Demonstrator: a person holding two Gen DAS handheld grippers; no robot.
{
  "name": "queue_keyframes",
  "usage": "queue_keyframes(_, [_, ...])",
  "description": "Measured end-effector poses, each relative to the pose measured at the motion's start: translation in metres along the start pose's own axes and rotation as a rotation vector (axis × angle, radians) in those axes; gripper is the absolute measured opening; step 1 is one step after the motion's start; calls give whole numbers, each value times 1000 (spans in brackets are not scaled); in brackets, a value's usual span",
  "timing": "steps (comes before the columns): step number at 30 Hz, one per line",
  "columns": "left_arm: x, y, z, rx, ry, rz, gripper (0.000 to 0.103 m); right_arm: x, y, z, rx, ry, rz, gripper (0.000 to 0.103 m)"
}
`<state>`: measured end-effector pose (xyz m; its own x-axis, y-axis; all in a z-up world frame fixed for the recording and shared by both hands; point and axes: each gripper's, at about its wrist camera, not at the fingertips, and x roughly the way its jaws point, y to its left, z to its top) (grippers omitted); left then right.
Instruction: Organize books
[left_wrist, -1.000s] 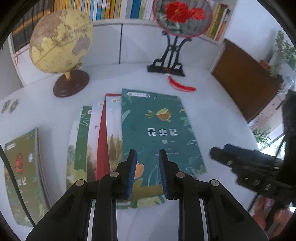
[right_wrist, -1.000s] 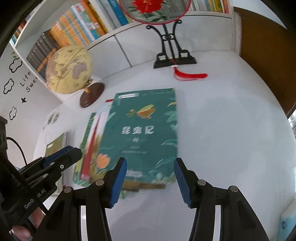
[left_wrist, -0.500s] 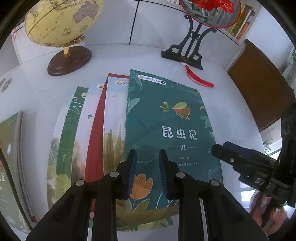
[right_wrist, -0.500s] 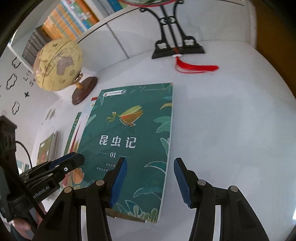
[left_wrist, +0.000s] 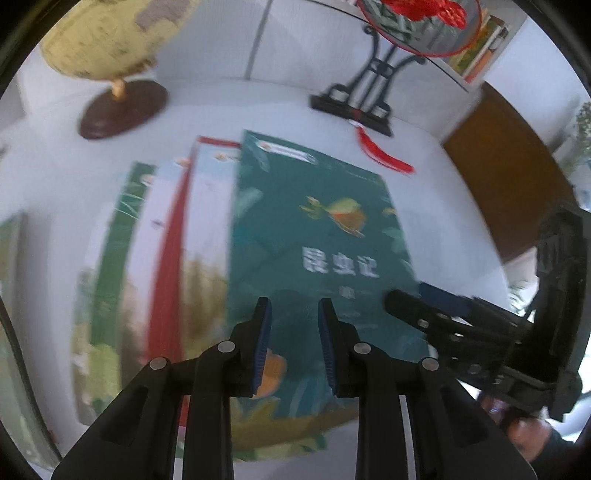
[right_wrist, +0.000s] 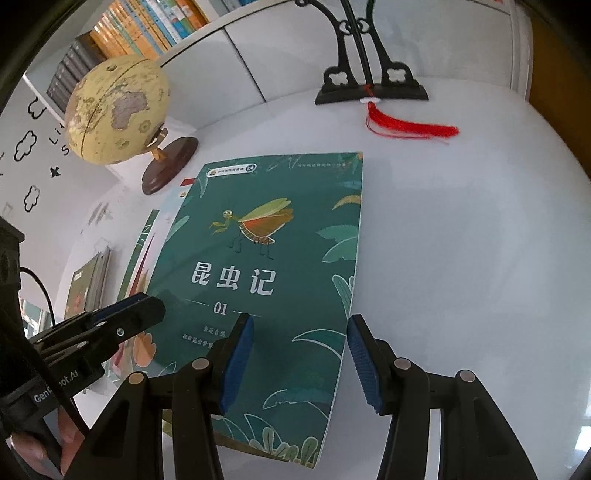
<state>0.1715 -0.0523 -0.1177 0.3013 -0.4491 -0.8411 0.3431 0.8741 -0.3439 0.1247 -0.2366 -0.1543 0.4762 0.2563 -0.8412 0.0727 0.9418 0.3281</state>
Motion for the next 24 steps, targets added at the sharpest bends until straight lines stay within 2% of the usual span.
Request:
queue_keyframes(2, [2,-13,-6,52,21,-4,23,-4,7,-1,-38,-20,-17,51])
queue_keyframes(4, [1,-23,-14,84,12,30,23,-8,14,-2,-93,-32,-39,51])
queue_keyframes(7, [-6,-17,-18,45,-17,48,23,-10,22,-2,-148,-32,-69,51])
queue_keyframes(10, [-16,0,-11,7,-62,80,23,-8,16,-1,-124,-15,-53,51])
queue_keyframes(14, [-12,22,10,-22,-32,17,23,-6,12,0,-113,-6,-45,51])
queue_keyframes(16, [-4,26,14,-10,-10,32,23,-4,15,1,-120,0,-51,51])
queue_keyframes(19, [1,23,15,1,-4,5,23,-1,17,1,-129,11,-62,51])
queue_keyframes(24, [-1,21,13,-19,-22,13,23,3,14,2,-119,22,-53,51])
